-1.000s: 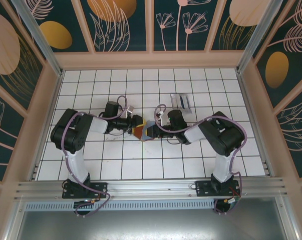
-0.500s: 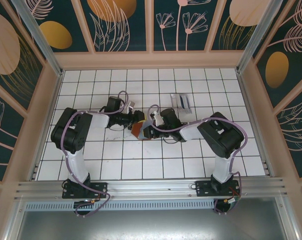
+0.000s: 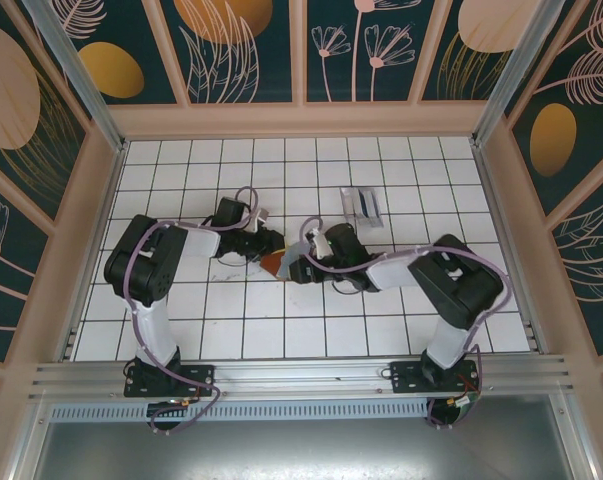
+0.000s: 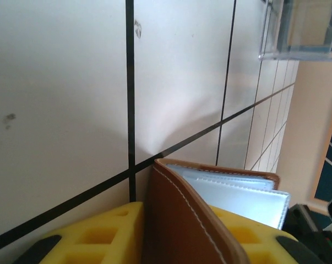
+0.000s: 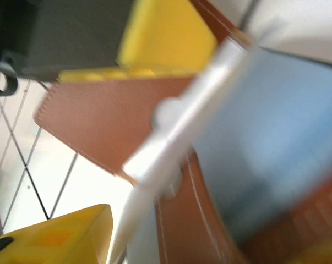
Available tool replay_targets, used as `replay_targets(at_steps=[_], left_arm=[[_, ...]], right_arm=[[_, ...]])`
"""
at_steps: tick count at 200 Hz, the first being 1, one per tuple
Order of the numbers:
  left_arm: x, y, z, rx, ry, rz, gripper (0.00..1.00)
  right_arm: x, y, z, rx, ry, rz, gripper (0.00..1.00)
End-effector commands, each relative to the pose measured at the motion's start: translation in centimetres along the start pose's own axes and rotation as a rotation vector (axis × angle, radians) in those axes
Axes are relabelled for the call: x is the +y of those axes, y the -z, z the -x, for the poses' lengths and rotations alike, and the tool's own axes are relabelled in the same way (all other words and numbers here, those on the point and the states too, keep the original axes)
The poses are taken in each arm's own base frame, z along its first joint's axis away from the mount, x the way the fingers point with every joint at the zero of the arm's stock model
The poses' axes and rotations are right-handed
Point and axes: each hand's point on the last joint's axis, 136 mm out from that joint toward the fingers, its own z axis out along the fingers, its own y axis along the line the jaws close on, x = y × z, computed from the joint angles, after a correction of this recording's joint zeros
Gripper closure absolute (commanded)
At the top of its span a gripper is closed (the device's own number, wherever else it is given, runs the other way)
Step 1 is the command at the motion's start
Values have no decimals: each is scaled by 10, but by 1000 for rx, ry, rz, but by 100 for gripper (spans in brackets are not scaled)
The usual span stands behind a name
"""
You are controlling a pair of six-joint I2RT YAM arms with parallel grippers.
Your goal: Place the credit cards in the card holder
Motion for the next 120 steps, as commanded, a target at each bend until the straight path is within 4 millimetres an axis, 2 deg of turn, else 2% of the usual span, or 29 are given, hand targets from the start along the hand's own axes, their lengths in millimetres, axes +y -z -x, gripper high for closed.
replay_targets(at_steps=[1,19,35,52,82,99,120], left_arm=[[20,3,-16,-19,117,52,68],[21,8,-18,-59,168,33,67],[16,13,-19,-90,199,0,55],[7,18,-18,-112,206,-37,51],[6,25,-15,-123,208,-49,47],[14,29,-15,-130,217,-44,48],[17,34,-14,-126,215,-53,47]], right_arm=[[-30,27,-33,46,-88,-155,38],[-30,46,-34,5,-127,-188,36],[-28,60,-30,-36,-174,-215,36],[-23,69,-18,-59,-236,-246,39],[6,60,13,-56,-275,-217,42],[5,53,27,-46,-301,-244,43],[3,39,35,-6,-309,-222,42]])
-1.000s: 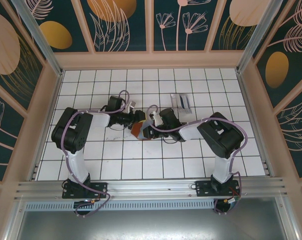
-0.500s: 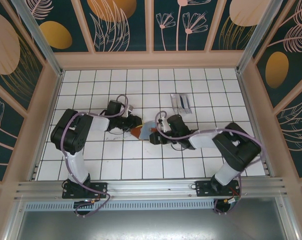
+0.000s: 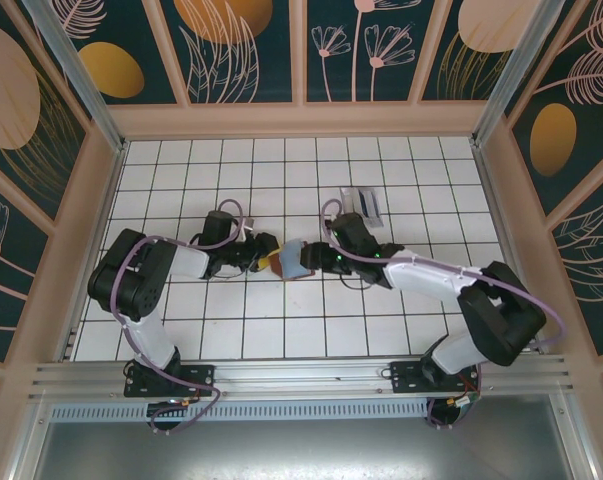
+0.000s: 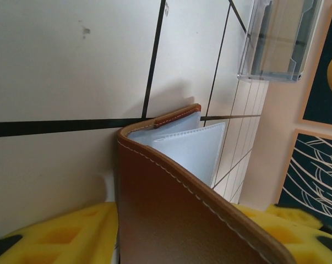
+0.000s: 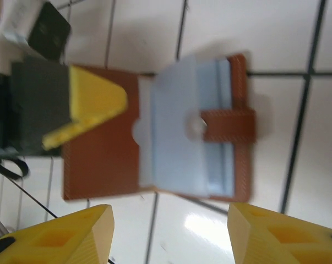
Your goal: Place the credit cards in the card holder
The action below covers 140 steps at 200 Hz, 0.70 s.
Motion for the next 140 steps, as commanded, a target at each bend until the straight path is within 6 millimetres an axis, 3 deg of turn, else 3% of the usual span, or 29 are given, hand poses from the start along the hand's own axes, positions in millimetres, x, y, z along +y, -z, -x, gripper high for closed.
replay_targets(at_steps=[1,59,86,90,140], left_arm=[[12,9,1,-9,46,21,47],[-9,18,3,-3,-26,-6,40],[0,21,2,3,-10,13,45],[-7,25,2,-7,-27,0,45],[7,24,-2,13,-46,50,58]], right_arm=[[-10,-13,-2,74,-58,-46,42],[-3,-37,16,190,17,17,49],[-7,-46,25,235,42,46,49],[-7,-47,26,241,45,53,49],[-4,-66,24,304,54,91,50]])
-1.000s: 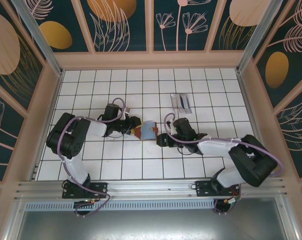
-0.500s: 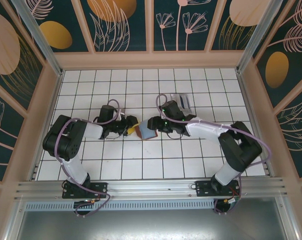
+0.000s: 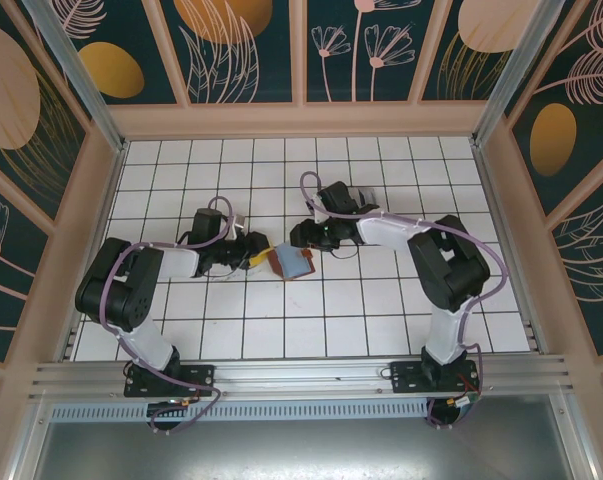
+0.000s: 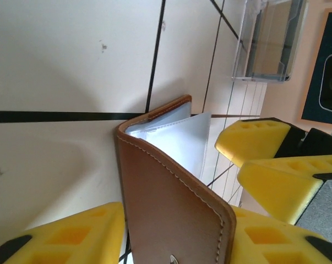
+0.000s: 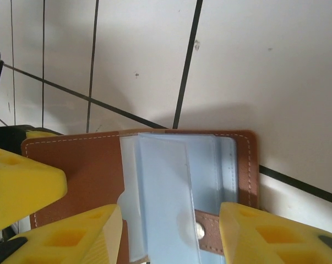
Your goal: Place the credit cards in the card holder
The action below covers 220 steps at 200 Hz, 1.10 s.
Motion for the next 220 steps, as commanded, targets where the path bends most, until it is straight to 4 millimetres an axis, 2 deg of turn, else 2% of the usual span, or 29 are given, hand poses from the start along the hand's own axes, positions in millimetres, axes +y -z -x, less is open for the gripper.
replay_targets(at_steps=[1,26,30,57,100,130,162,181,220], left_arm=[[10,1,-5,21,-17,37,58],[9,1,-5,27,-35,35,70],[17,-3,-7,38,-17,50,72],[16,-6,-2,40,-21,46,84],[12,-12,4,58,-45,45,93],[7,-13,11,46,-72,43,97],[11,-15,14,55,-100,79,100],[12,-19,16,71,-112,87,100],[14,-24,19,94,-130,96,100]], right_arm=[[6,-6,-8,66,22,42,50],[10,-8,-11,85,19,77,50],[12,-9,-13,89,20,87,51],[15,-10,-15,94,33,103,54],[14,-16,-18,116,36,116,55],[24,-16,-16,111,47,160,55],[24,5,1,29,58,121,50],[17,14,11,-2,49,103,49],[-5,11,15,-11,31,50,48]])
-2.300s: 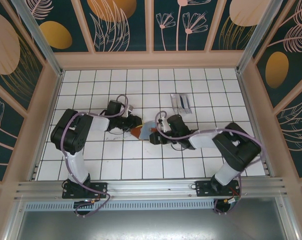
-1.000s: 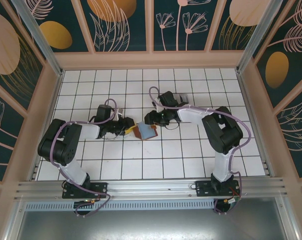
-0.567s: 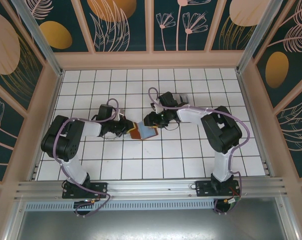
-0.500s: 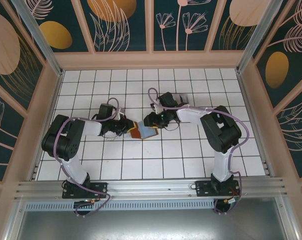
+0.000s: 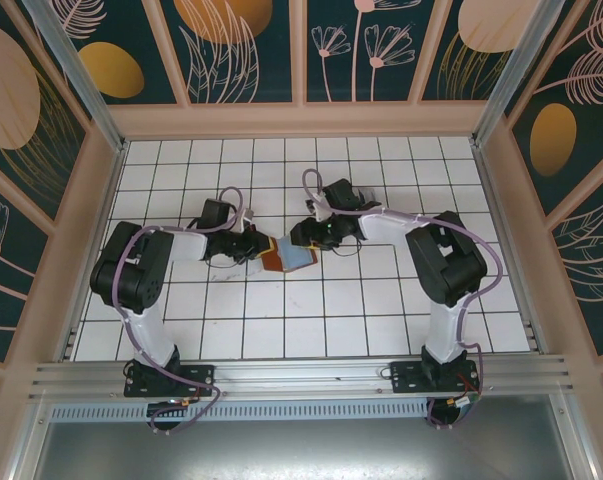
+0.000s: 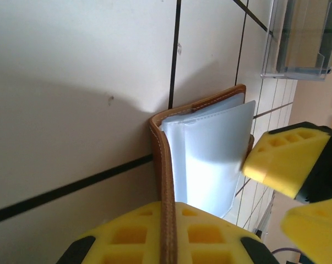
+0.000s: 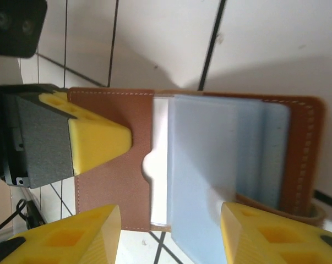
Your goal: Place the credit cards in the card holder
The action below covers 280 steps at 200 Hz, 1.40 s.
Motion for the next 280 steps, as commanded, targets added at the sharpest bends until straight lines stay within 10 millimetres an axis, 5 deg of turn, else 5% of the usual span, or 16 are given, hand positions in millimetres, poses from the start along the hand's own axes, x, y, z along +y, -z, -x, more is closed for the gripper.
replay_targets(at_steps=[1,56,186,233,280], left_arm=[[4,-4,-1,34,-24,18,100],[6,-11,-5,72,-28,24,100],[2,-23,3,68,-9,-25,100],[3,-22,3,70,-21,-12,100],[4,-22,2,76,-26,-9,100]], right_arm=[[-5,8,11,-44,30,-43,48],[-11,-5,12,-13,36,-35,48],[32,-3,11,-13,22,241,52],[4,26,35,-111,58,31,47],[-14,19,27,-88,28,-21,46]])
